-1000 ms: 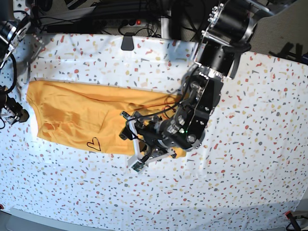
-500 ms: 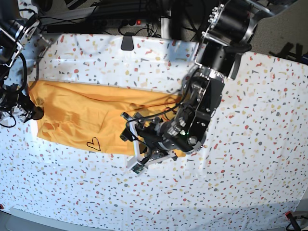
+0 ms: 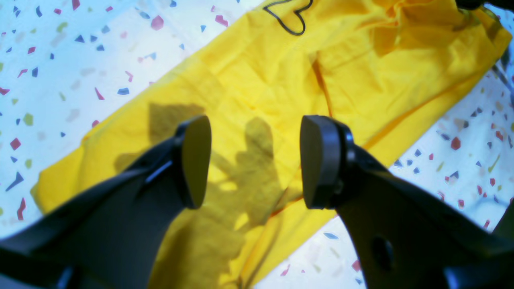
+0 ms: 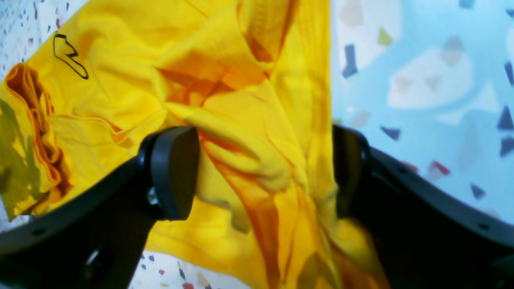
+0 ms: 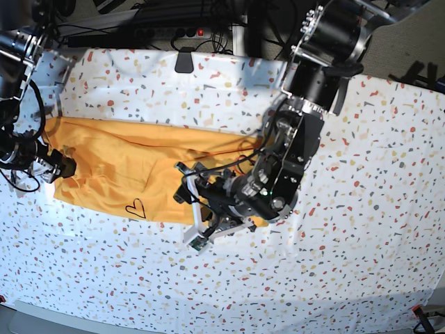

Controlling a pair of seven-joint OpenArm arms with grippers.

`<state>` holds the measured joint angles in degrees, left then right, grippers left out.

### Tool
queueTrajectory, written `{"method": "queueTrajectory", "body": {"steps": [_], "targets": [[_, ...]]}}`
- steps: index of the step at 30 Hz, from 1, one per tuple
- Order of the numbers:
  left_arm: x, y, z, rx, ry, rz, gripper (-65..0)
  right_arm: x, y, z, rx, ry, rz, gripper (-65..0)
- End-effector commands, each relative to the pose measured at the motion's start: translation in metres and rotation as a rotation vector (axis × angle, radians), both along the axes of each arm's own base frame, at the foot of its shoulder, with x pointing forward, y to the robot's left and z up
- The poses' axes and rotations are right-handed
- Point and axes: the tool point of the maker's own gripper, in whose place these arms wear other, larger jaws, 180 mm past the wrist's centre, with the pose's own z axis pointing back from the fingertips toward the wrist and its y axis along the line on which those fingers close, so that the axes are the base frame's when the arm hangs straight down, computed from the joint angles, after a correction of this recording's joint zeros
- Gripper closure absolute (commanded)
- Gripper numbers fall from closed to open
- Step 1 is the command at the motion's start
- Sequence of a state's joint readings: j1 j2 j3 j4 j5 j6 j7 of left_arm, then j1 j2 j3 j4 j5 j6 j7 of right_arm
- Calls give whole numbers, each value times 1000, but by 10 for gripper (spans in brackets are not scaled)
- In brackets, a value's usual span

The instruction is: Fold the T-shirt properly

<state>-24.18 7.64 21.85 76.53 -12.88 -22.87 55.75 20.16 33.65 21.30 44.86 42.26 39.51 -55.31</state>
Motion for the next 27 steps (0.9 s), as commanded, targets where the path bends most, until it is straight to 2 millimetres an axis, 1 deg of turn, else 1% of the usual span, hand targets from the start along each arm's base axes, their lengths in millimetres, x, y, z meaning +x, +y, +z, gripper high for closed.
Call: {"method": "queueTrajectory", "body": {"steps": [1,4,5,7,8,11,13,14,15,18,21,24,27], "targets": [[8,-8,22,-32,-48,-11,-342,4,0,6,-7,-6,20,-470],[5,-1,13,13,-14,-14,-342,3,0,6,-8,-2,24,-460],[4,5,9,31,-5,-11,-342,3,0,6,-8,-1,24,-445],[4,19,-1,58,1,3,-342,3,1,6,-8,1,25,-386],[8,29,-6,79,-17,18,-342,3,1,5,-9,2,26,-345],[21,68,-20,168,-104,72,-342,0,1,3,-12,21,33,-198],[24,91,-28,197,-98,107,-342,0,1,4,-12,19,32,-90],[23,100,-31,198,-83,123,-342,1,1,4,-7,15,31,-26],[22,105,-33,185,-69,128,-342,2,2,6,3,6,28,0],[15,107,-37,115,-35,130,-342,7,7,12,44,-26,21,0],[6,106,-46,106,-26,131,-342,13,15,20,67,-35,41,0],[1,108,-54,119,-33,133,-342,22,31,35,115,-70,78,0],[1,108,-54,122,-44,134,-342,35,51,55,161,-129,123,0]]}}
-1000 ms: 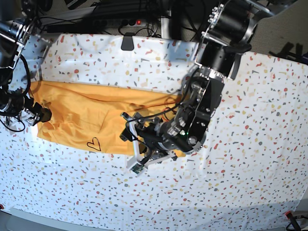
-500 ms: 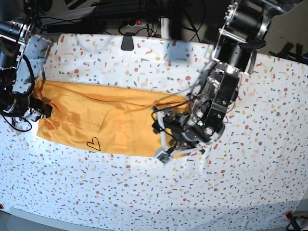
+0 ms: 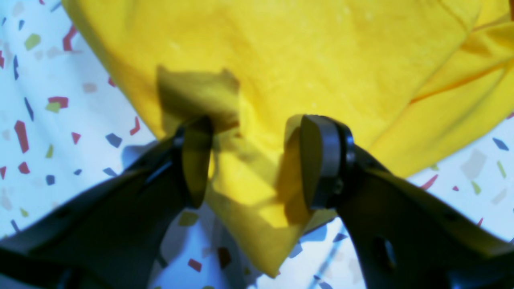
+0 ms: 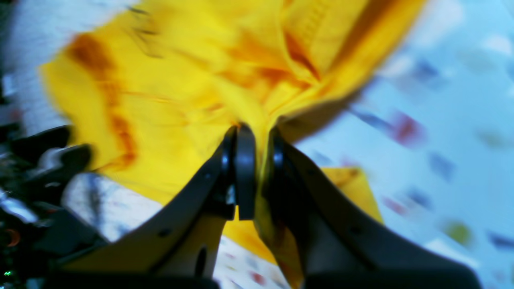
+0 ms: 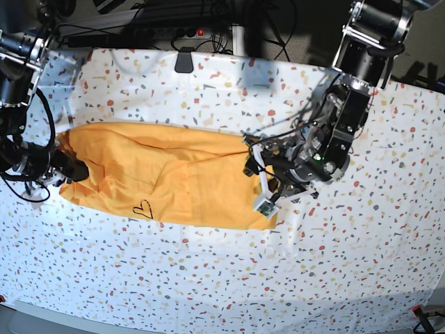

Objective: Fold the T-shirt properly
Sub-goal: 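Grasp the other strip end with the right gripper and fold it inward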

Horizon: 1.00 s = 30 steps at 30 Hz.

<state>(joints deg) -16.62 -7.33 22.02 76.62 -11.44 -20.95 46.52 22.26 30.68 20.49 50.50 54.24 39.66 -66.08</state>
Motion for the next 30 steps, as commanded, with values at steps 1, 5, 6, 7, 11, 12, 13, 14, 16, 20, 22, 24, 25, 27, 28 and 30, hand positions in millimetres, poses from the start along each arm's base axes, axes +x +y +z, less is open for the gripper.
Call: {"method": "queueTrajectory", "body": {"steps": [1,5,6,7,11,12,13,14,16,20,22,24,25,27,28,30], "targets": [[14,-5,20,-31,-59,-2,-342,17,2,29,12,-86,14,0],[15,-5,20,-31,-59,-1,-342,30,43,54,79,-164,101,0],[15,-5,20,-32,-59,-2,-342,33,55,60,102,-188,119,0],[15,-6,21,-33,-59,-2,-342,37,66,66,124,-214,133,0],[14,-6,20,-34,-58,-2,-342,50,111,79,216,-274,175,0],[14,-6,20,-34,-58,-2,-342,52,123,80,240,-282,184,0],[14,-6,20,-34,-58,-2,-342,54,134,81,263,-288,193,0],[14,-6,20,-34,-58,-1,-342,57,147,83,286,-293,204,0],[14,-6,21,-34,-58,-2,-342,59,169,85,323,-298,224,0],[14,-6,20,-34,-58,-2,-342,60,208,83,370,-288,257,0],[14,-5,20,-34,-58,-2,-342,58,226,82,400,-282,274,0],[14,-6,20,-34,-58,-2,-342,58,241,83,424,-282,283,0],[14,-6,20,-34,-58,-2,-342,57,248,83,434,-281,288,0],[14,-6,20,-34,-58,-2,-342,56,261,85,459,-278,300,0],[14,-6,20,-34,-58,-1,-342,55,267,85,468,-278,304,0],[14,-6,20,-34,-57,-1,-342,57,273,82,453,-277,295,0]]}}
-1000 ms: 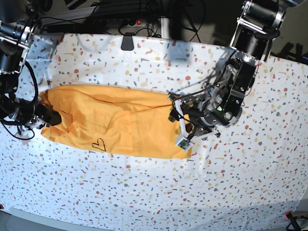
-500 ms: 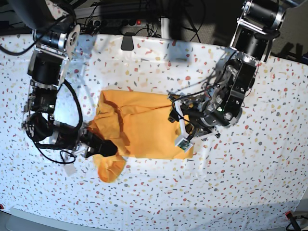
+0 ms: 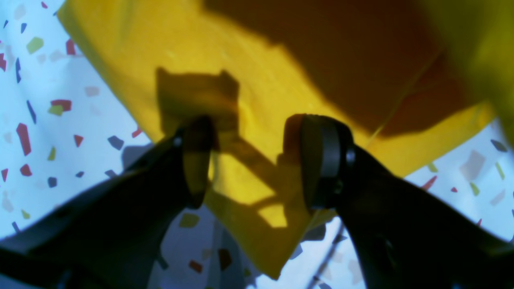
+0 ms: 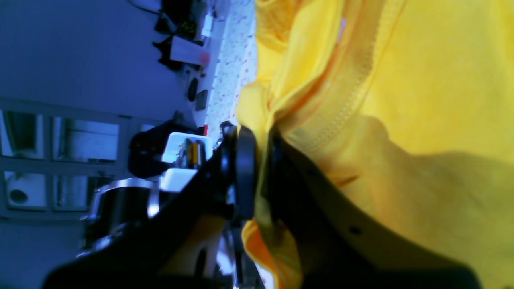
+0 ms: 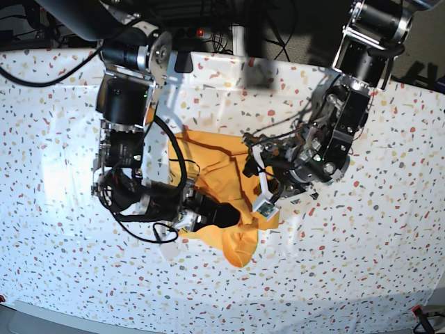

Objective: Fold the T-shirt properly
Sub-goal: 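Grasp the other strip end with the right gripper and fold it inward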

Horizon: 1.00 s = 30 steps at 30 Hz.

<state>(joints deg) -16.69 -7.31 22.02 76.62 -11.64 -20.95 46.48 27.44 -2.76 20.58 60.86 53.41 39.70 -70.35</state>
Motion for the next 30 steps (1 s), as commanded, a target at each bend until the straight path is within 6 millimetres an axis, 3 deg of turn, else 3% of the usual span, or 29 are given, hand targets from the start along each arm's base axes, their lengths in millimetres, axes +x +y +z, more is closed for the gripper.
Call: {"method": "queueTrajectory", "body": {"steps": [1,5,14,17,23,30], "targets": [[14,-5,20,-29,-56,-1,-342,16,1,23,16,-72,-27,0],[14,-5,22,-23,-56,-4,-342,23,-2,11,-63,-75,-68,0],[9,-3,43,44,-63,-29,-342,23,-3,11,-66,-75,-69,0],[9,20,55,193,-97,-18,-342,23,-2,11,-64,-75,-69,0],[41,105,90,439,-290,287,-342,23,5,15,-39,-79,-65,0],[40,139,89,507,-287,321,-342,19,38,24,29,-80,-36,0]]}}
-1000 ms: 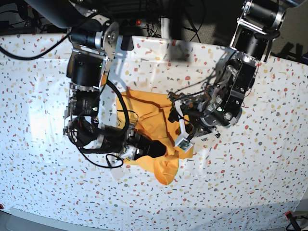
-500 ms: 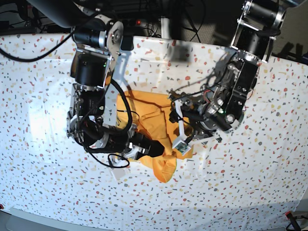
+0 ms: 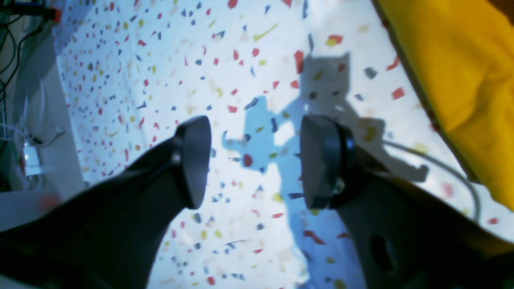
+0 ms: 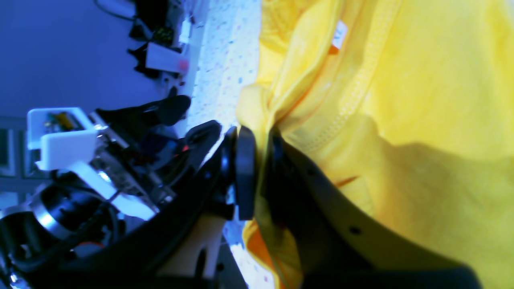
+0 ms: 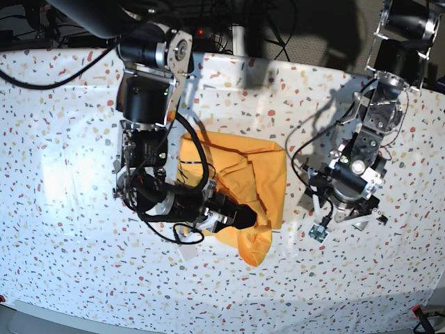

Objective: Fold the T-shirt properly
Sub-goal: 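Grasp the other strip end with the right gripper and fold it inward, then release the shirt with both grippers and lift them away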

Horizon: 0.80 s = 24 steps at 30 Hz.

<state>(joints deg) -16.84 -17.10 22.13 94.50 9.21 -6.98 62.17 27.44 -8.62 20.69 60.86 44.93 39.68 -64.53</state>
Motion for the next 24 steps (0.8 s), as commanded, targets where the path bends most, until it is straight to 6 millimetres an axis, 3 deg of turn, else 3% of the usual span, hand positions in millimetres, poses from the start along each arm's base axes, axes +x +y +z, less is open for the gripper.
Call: {"method": "queueTrajectory", "body": {"steps": [1,4,7,12,17,19,21,24], "targets": [[10,4,18,7,-57,10,-342,13,3,28,46,-70,-10,0],[10,4,18,6,-57,9,-342,13,6,34,81,-79,-6,-223],[11,4,18,7,-58,9,-342,9,16,36,71,-86,30,-327],[11,4,18,6,-58,9,-342,4,29,36,54,-91,81,-329],[11,4,18,6,-59,8,-342,8,33,56,110,-126,90,-329],[11,3,19,5,-61,7,-342,2,39,67,131,-125,161,-329],[11,3,19,3,-65,5,-342,-17,47,81,184,-116,290,-329],[12,2,20,1,-71,1,-342,-22,52,126,392,-187,332,-329]]}}
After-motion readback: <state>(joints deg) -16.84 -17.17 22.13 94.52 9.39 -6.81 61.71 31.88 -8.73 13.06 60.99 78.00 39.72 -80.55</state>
